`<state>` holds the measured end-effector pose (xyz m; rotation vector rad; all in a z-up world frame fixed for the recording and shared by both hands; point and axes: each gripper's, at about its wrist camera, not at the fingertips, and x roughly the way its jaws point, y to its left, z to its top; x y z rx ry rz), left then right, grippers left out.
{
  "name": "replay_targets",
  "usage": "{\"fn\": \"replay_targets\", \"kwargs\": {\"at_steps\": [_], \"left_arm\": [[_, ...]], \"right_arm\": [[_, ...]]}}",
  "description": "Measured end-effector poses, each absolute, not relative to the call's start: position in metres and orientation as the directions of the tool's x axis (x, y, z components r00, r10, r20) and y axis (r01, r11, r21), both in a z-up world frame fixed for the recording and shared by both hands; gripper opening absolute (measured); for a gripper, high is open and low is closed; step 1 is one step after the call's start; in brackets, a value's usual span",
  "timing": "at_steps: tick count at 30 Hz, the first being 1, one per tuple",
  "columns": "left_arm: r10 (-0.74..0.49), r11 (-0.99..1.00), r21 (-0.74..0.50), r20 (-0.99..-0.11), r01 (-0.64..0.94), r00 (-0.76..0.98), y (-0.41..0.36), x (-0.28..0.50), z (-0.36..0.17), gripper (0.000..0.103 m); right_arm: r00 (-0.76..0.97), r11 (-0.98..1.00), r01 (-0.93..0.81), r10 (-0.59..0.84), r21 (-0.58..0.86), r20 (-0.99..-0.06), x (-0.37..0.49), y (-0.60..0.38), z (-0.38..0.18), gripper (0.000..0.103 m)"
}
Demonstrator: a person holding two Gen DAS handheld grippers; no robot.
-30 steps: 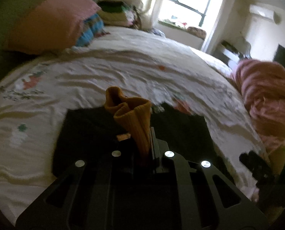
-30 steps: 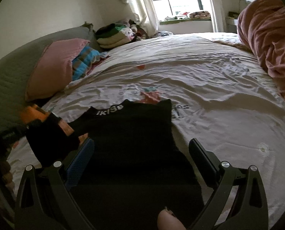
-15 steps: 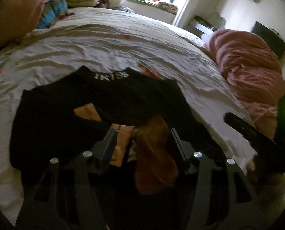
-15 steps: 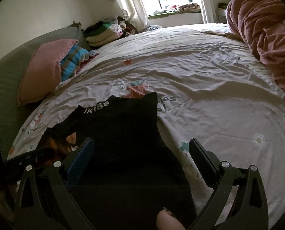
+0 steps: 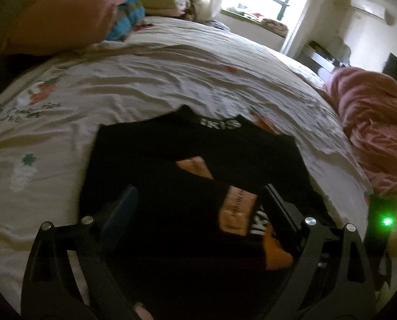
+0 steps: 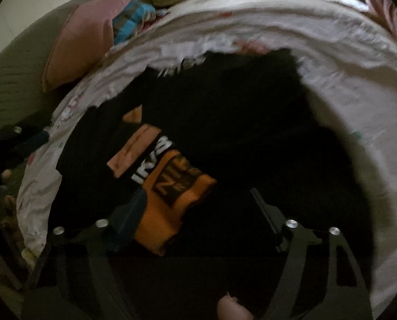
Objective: Fold small clothes
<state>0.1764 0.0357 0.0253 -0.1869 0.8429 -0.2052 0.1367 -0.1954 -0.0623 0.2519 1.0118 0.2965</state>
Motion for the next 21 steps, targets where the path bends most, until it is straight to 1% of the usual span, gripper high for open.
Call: {"fn": "replay_targets", "kwargs": {"at_steps": [1, 2, 3, 4, 5, 8, 10, 12, 15, 18, 21], "left_arm": [[-0.244, 0.965, -0.244, -0.716, 0.094, 0.654, 0.041, 0.175, 0.027, 0.086], [-0.236, 0.966, -0.244, -0.712, 0.082, 0.661, 0.047, 0.175, 0.029, 0.086], [-0.223, 0.967, -0.248, -0.705, 0.061, 0.673, 0.056, 0.174, 0.032, 0.086], [-0.216, 0.966, -0.253, -0.701, 0.046, 0.68, 0.062, 0.173, 0.034, 0.086], [-0.211, 0.966, -0.256, -0.697, 0.037, 0.685, 0.066, 0.173, 0.035, 0.086], [-0.185, 0.962, -0.271, -0.693, -0.014, 0.697, 0.085, 0.173, 0.039, 0.088], [-0.186, 0.95, -0.309, -0.684, -0.05, 0.705, 0.101, 0.174, 0.04, 0.088], [-0.171, 0.944, -0.319, -0.682, -0.079, 0.711, 0.113, 0.174, 0.041, 0.088], [-0.154, 0.944, -0.314, -0.685, -0.098, 0.712, 0.12, 0.174, 0.042, 0.088], [-0.16, 0.94, -0.326, -0.683, -0.101, 0.713, 0.121, 0.176, 0.041, 0.088], [-0.157, 0.945, -0.313, -0.692, -0.096, 0.704, 0.117, 0.18, 0.037, 0.088]], "right_arm": [[0.495, 0.932, -0.122, 0.355, 0.341, -0.793, 0.139, -0.192, -0.065, 0.046], [0.499, 0.929, -0.126, 0.363, 0.348, -0.787, 0.141, -0.188, -0.065, 0.035], [0.501, 0.924, -0.14, 0.376, 0.355, -0.78, 0.142, -0.186, -0.063, 0.018], [0.495, 0.912, -0.174, 0.407, 0.372, -0.768, 0.145, -0.182, -0.058, 0.012], [0.499, 0.907, -0.193, 0.419, 0.374, -0.759, 0.145, -0.18, -0.052, 0.012], [0.569, 0.904, -0.288, 0.428, 0.317, -0.702, 0.145, -0.171, -0.017, 0.01], [0.606, 0.895, -0.345, 0.442, 0.281, -0.661, 0.148, -0.167, 0.01, 0.009], [0.643, 0.887, -0.399, 0.45, 0.231, -0.62, 0.151, -0.164, 0.037, 0.009], [0.696, 0.874, -0.472, 0.449, 0.114, -0.56, 0.157, -0.162, 0.073, 0.008], [0.741, 0.878, -0.479, 0.405, 0.001, -0.536, 0.164, -0.164, 0.082, 0.008], [0.761, 0.894, -0.446, 0.347, -0.053, -0.548, 0.174, -0.175, 0.072, 0.008]]}}
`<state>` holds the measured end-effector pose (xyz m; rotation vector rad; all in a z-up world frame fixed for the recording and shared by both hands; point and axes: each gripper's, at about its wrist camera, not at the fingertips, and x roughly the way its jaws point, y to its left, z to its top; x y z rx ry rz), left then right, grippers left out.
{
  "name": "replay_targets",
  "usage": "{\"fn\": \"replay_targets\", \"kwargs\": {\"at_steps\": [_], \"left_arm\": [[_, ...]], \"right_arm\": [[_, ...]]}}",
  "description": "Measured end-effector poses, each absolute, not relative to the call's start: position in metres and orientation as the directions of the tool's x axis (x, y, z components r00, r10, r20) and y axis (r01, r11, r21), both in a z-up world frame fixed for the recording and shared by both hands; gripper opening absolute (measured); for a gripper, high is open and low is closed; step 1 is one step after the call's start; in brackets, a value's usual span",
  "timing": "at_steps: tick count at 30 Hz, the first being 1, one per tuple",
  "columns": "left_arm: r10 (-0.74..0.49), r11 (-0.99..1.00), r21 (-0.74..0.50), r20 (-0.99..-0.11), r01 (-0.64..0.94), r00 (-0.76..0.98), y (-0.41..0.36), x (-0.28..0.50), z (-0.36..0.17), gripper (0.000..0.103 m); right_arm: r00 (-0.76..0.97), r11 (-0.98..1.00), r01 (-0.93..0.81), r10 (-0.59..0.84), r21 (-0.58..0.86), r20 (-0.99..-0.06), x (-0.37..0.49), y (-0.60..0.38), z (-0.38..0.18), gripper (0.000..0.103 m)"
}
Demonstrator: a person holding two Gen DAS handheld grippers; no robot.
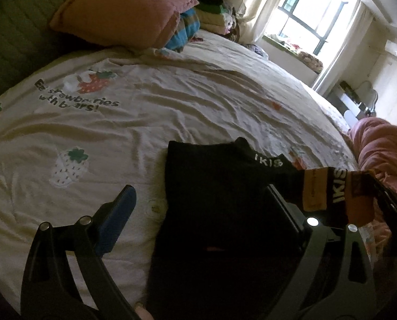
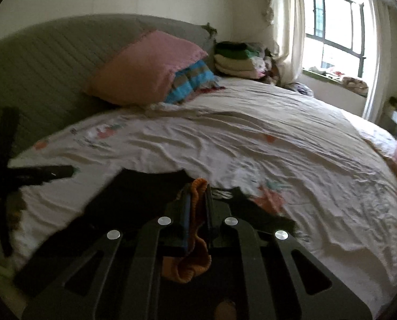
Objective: Fold small clothes
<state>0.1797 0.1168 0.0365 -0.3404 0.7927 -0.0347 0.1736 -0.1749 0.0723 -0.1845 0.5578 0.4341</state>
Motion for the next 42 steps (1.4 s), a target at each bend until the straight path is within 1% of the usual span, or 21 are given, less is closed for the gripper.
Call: {"fn": "replay_targets", "kwargs": {"at_steps": [4, 8, 14, 20, 21, 22, 23, 28, 30, 32, 35, 36, 37, 39, 41, 42], "left_arm": [[-0.15, 0.957, -0.279, -0.71, -0.079, 0.688, 0.106, 0.185, 0.028, 0.088], [-0.144, 0.967, -0.246, -0.729, -0.059, 0.669, 0.093, 0.192, 0.018, 0.088], [-0.137, 0.981, -0.194, -0.756, -0.02, 0.64, 0.07, 0.202, 0.005, 0.088], [-0.13, 0.987, -0.161, -0.771, 0.007, 0.624, 0.054, 0.208, -0.004, 0.088], [-0.126, 0.988, -0.152, -0.773, 0.011, 0.622, 0.052, 0.208, -0.005, 0.088], [-0.126, 0.989, -0.148, -0.774, 0.015, 0.62, 0.05, 0.208, -0.006, 0.088], [-0.123, 0.989, -0.145, -0.776, 0.015, 0.618, 0.049, 0.209, -0.008, 0.088], [-0.107, 0.991, -0.132, -0.783, 0.005, 0.612, 0.049, 0.211, -0.012, 0.088], [-0.095, 0.993, -0.12, -0.79, 0.0, 0.605, 0.049, 0.213, -0.016, 0.08], [-0.109, 0.991, -0.133, -0.797, 0.003, 0.594, 0.05, 0.214, -0.02, 0.065], [-0.133, 0.988, -0.157, -0.815, 0.006, 0.564, 0.053, 0.215, -0.029, 0.053], [-0.127, 0.989, -0.148, -0.826, 0.006, 0.55, 0.054, 0.215, -0.034, 0.051], [-0.128, 0.989, -0.148, -0.832, 0.006, 0.539, 0.055, 0.215, -0.037, 0.05], [-0.144, 0.986, -0.168, -0.839, 0.001, 0.524, 0.059, 0.215, -0.043, 0.05], [-0.153, 0.984, -0.177, -0.839, 0.004, 0.522, 0.061, 0.213, -0.046, 0.05], [-0.154, 0.985, -0.175, -0.839, 0.009, 0.522, 0.061, 0.212, -0.046, 0.05]], "right_arm": [[0.774, 0.914, -0.396, 0.281, -0.089, -0.567, 0.18, -0.19, 0.049, 0.008], [0.776, 0.93, -0.356, 0.238, -0.093, -0.585, 0.184, -0.201, 0.029, 0.008], [0.756, 0.943, -0.32, 0.199, -0.087, -0.624, 0.192, -0.212, 0.007, 0.008], [0.746, 0.949, -0.301, 0.177, -0.088, -0.642, 0.194, -0.214, -0.001, 0.008], [0.743, 0.951, -0.298, 0.177, -0.084, -0.646, 0.194, -0.215, -0.001, 0.009], [0.739, 0.951, -0.297, 0.177, -0.079, -0.65, 0.195, -0.215, -0.002, 0.014], [0.736, 0.953, -0.294, 0.175, -0.077, -0.654, 0.194, -0.215, -0.002, 0.016], [0.737, 0.954, -0.291, 0.178, -0.07, -0.652, 0.188, -0.214, -0.002, 0.02], [0.717, 0.944, -0.326, 0.208, -0.057, -0.665, 0.183, -0.206, -0.005, 0.02], [0.688, 0.931, -0.362, 0.234, -0.045, -0.687, 0.181, -0.197, -0.01, 0.021], [0.597, 0.896, -0.444, 0.317, 0.026, -0.737, 0.18, -0.179, -0.021, 0.021], [0.568, 0.883, -0.466, 0.344, 0.053, -0.748, 0.179, -0.175, -0.025, 0.022], [0.536, 0.871, -0.486, 0.362, 0.073, -0.763, 0.179, -0.169, -0.03, 0.026], [0.504, 0.867, -0.492, 0.358, 0.079, -0.786, 0.18, -0.163, -0.039, 0.03], [0.476, 0.871, -0.485, 0.339, 0.08, -0.811, 0.182, -0.163, -0.05, 0.03], [0.465, 0.875, -0.476, 0.332, 0.084, -0.821, 0.182, -0.165, -0.054, 0.027]]}}
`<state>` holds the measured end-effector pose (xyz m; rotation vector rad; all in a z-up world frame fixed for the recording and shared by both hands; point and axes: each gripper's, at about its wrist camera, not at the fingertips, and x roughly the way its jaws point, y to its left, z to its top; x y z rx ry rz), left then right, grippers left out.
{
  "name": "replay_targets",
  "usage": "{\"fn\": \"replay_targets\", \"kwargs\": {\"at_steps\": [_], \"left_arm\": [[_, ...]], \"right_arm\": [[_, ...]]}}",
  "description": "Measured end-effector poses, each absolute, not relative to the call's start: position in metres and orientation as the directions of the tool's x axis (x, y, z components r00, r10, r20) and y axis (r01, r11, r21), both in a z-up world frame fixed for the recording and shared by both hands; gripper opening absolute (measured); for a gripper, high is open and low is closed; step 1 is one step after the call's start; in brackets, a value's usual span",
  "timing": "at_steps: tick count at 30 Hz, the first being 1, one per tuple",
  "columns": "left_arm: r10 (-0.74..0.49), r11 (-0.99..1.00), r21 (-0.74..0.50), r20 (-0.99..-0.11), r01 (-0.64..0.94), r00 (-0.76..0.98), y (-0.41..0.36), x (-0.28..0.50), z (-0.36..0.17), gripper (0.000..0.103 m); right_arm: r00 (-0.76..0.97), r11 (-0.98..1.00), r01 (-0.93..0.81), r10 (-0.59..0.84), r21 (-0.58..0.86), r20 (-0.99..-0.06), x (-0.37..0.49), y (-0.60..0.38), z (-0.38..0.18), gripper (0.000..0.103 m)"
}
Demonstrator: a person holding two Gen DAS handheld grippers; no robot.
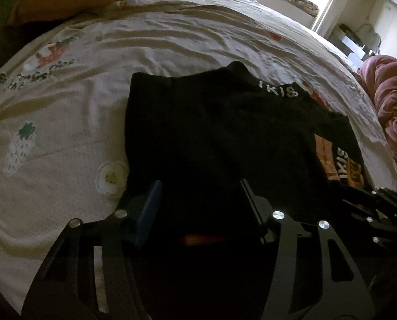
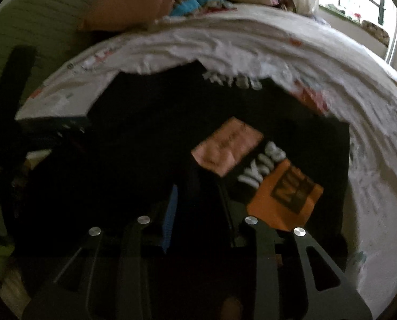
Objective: Fold small clothes
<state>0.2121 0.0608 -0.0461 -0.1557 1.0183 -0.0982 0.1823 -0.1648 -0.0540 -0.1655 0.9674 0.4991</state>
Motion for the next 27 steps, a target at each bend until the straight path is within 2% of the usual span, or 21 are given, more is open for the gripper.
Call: {"fn": "replay_targets", "kwargs": {"at_steps": [8, 14, 16, 20, 22, 26, 27], "left_arm": [[-0.162, 0.984, -0.178, -0.836, 0.02, 0.524, 0.061, 0.21, -0.048, 0.05], [-0.167, 0.983, -0.179, -0.832, 0.029, 0.53, 0.061, 0.206, -0.044, 0.05], [-0.169, 0.983, -0.181, -0.829, 0.028, 0.533, 0.061, 0.205, -0.042, 0.051], [-0.17, 0.983, -0.181, -0.826, 0.033, 0.537, 0.06, 0.201, -0.038, 0.053], [-0.176, 0.982, -0.185, -0.822, 0.039, 0.542, 0.059, 0.199, -0.035, 0.054], [-0.181, 0.981, -0.188, -0.815, 0.044, 0.551, 0.058, 0.194, -0.03, 0.056], [-0.184, 0.981, -0.191, -0.811, 0.046, 0.555, 0.057, 0.192, -0.028, 0.056]], "right_arm": [[0.464, 0.889, -0.445, 0.33, 0.106, -0.822, 0.179, -0.175, -0.06, 0.024], [0.5, 0.892, -0.44, 0.34, 0.104, -0.797, 0.169, -0.179, -0.047, 0.031], [0.514, 0.896, -0.431, 0.343, 0.109, -0.786, 0.166, -0.183, -0.043, 0.037], [0.53, 0.903, -0.414, 0.338, 0.11, -0.778, 0.161, -0.19, -0.039, 0.042], [0.536, 0.905, -0.41, 0.337, 0.111, -0.774, 0.158, -0.192, -0.036, 0.049], [0.547, 0.906, -0.407, 0.344, 0.117, -0.763, 0.152, -0.195, -0.031, 0.055], [0.55, 0.906, -0.406, 0.345, 0.118, -0.76, 0.151, -0.195, -0.03, 0.059]]}}
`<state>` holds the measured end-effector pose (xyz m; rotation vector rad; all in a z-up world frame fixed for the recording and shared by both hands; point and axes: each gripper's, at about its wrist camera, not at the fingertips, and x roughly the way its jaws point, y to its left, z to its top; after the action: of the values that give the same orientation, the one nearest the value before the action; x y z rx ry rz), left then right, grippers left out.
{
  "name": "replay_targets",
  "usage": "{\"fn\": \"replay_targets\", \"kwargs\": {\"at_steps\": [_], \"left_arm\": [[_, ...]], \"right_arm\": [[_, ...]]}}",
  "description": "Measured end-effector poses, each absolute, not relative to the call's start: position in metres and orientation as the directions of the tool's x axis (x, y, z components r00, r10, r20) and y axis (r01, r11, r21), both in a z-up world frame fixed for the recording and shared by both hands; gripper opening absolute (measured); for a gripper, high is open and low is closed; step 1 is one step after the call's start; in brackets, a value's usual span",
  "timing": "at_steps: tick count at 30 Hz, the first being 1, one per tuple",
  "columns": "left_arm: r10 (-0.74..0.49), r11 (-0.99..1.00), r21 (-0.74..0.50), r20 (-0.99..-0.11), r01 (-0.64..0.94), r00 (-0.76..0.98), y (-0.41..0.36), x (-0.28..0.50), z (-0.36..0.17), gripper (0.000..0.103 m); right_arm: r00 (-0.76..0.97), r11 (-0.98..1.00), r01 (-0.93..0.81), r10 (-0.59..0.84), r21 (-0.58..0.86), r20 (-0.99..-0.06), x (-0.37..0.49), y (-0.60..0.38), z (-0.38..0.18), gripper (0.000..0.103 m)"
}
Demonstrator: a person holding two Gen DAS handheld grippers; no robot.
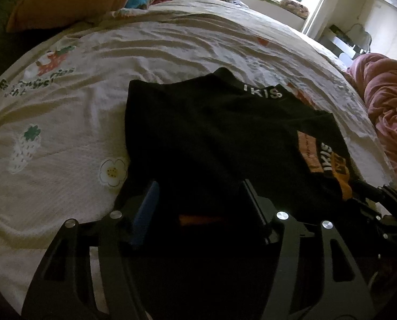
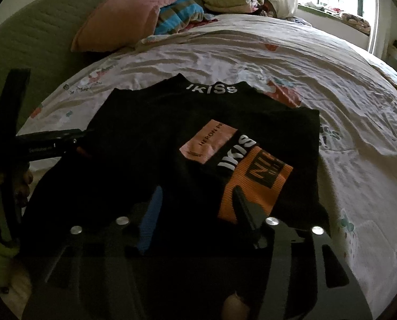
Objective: Fold small clothes
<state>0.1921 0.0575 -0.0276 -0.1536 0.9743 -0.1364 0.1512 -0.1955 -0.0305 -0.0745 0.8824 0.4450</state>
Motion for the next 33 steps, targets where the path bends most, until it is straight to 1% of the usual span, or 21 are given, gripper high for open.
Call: {"fn": "replay_targets", "kwargs": {"at_steps": [1, 3, 5, 6, 7, 9, 10, 12, 14, 20, 22, 33], "left_arm": [[-0.185, 0.98, -0.192, -0.81, 0.047, 0.557, 0.057, 0.191, -0.026, 0.058], [-0.195, 0.978, -0.2, -0.803, 0.052, 0.563, 0.057, 0.187, -0.022, 0.062], [-0.197, 0.978, -0.2, -0.796, 0.058, 0.572, 0.056, 0.182, -0.016, 0.063], [-0.196, 0.978, -0.198, -0.792, 0.06, 0.578, 0.056, 0.18, -0.013, 0.065], [-0.195, 0.979, -0.197, -0.789, 0.061, 0.583, 0.056, 0.178, -0.011, 0.07], [-0.193, 0.979, -0.195, -0.78, 0.063, 0.596, 0.056, 0.172, -0.005, 0.073], [-0.191, 0.979, -0.193, -0.776, 0.062, 0.602, 0.056, 0.17, -0.002, 0.076], [-0.189, 0.98, -0.19, -0.767, 0.064, 0.613, 0.056, 0.165, 0.004, 0.077], [-0.181, 0.981, -0.185, -0.761, 0.058, 0.623, 0.057, 0.16, 0.008, 0.089], [-0.175, 0.981, -0.19, -0.743, 0.047, 0.646, 0.06, 0.15, 0.02, 0.093], [-0.171, 0.981, -0.187, -0.739, 0.046, 0.652, 0.061, 0.146, 0.024, 0.093], [-0.133, 0.988, -0.147, -0.727, 0.036, 0.674, 0.063, 0.121, 0.037, 0.093]], "right_arm": [[0.556, 0.907, -0.404, 0.346, 0.118, -0.755, 0.15, -0.197, -0.029, 0.063], [0.565, 0.907, -0.403, 0.351, 0.121, -0.747, 0.146, -0.199, -0.025, 0.068], [0.574, 0.91, -0.398, 0.349, 0.121, -0.741, 0.144, -0.201, -0.022, 0.072], [0.58, 0.91, -0.396, 0.351, 0.123, -0.735, 0.143, -0.203, -0.019, 0.075], [0.584, 0.91, -0.396, 0.354, 0.124, -0.73, 0.141, -0.204, -0.016, 0.078], [0.598, 0.912, -0.393, 0.352, 0.12, -0.72, 0.138, -0.206, -0.011, 0.083], [0.605, 0.913, -0.391, 0.352, 0.119, -0.714, 0.136, -0.208, -0.008, 0.085], [0.615, 0.914, -0.387, 0.357, 0.125, -0.703, 0.133, -0.21, -0.003, 0.087], [0.624, 0.914, -0.385, 0.358, 0.125, -0.694, 0.13, -0.212, 0.001, 0.088], [0.649, 0.918, -0.378, 0.354, 0.118, -0.673, 0.119, -0.218, 0.014, 0.089], [0.658, 0.92, -0.375, 0.351, 0.114, -0.667, 0.116, -0.219, 0.017, 0.092], [0.69, 0.926, -0.364, 0.341, 0.101, -0.638, 0.089, -0.233, 0.033, 0.093]]}}
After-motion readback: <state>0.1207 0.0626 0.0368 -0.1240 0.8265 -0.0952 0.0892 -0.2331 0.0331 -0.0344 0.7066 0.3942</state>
